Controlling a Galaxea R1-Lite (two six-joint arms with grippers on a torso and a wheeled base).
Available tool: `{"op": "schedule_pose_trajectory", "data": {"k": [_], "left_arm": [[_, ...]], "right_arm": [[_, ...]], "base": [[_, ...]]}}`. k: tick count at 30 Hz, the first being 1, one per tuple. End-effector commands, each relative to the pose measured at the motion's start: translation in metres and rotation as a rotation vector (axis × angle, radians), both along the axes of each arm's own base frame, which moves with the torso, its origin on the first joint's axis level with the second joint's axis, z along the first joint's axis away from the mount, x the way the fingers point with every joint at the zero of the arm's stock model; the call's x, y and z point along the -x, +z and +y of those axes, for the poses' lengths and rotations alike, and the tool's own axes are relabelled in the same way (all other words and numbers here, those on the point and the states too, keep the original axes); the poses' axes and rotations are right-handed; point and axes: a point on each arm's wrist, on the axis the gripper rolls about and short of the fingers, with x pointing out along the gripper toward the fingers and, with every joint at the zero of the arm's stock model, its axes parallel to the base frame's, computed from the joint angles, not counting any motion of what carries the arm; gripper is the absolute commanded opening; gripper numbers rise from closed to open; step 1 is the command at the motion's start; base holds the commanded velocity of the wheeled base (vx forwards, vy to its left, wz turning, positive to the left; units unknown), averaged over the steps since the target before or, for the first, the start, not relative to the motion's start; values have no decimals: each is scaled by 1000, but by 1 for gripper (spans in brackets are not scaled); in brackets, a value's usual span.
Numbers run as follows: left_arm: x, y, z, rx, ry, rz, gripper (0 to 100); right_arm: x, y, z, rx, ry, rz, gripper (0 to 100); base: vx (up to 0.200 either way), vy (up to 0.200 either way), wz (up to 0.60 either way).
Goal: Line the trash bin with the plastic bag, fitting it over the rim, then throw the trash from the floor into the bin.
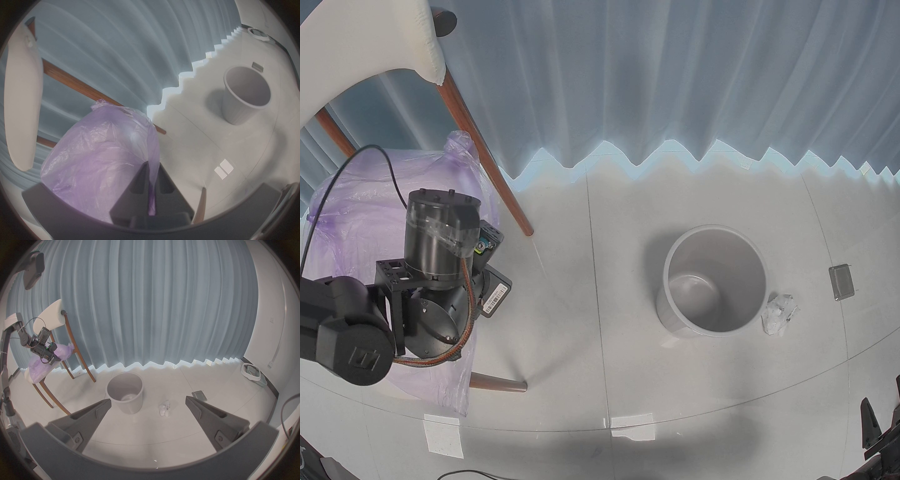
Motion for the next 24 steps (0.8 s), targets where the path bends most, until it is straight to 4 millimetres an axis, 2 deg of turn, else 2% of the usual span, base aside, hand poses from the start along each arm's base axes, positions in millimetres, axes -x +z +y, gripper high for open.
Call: {"op": "schedule_pose_trajectory", "data": {"k": [1, 4, 5, 8, 11, 12, 16, 19, 20, 21, 23, 24], "left_arm": [[20, 16, 1, 62, -38, -47, 0], [25, 17, 2, 72, -49, -50, 0], [41, 23, 6, 119, -106, -49, 0], [50, 27, 14, 183, -170, -20, 0], [61, 27, 30, 240, -262, 50, 0], [65, 24, 36, 311, -327, 99, 0], [69, 19, 44, 477, -395, 165, 0], [69, 22, 45, 618, -424, 200, 0], [69, 22, 45, 618, -424, 200, 0], [70, 26, 45, 743, -450, 233, 0], [71, 29, 46, 835, -478, 254, 0], [71, 29, 46, 835, -478, 254, 0]], "right_arm": [[0, -5, 0, 1, 0, 1, 100], [0, -5, 0, 1, 0, 3, 100], [0, -5, 0, 1, 0, 1, 100], [0, -5, 0, 1, 0, 1, 100], [0, -5, 0, 1, 0, 1, 100], [0, -5, 0, 1, 0, 1, 100], [0, -5, 0, 1, 0, 1, 100], [0, -5, 0, 1, 0, 1, 100], [0, -5, 0, 1, 0, 1, 100], [0, -5, 0, 1, 0, 1, 100], [0, -5, 0, 1, 0, 1, 100], [0, -5, 0, 1, 0, 1, 100]], "base": [[0, 0, 0], [0, 0, 0], [0, 0, 0], [0, 0, 0], [0, 0, 0], [0, 0, 0], [0, 0, 0], [0, 0, 0], [0, 0, 0], [0, 0, 0], [0, 0, 0], [0, 0, 0]]}}
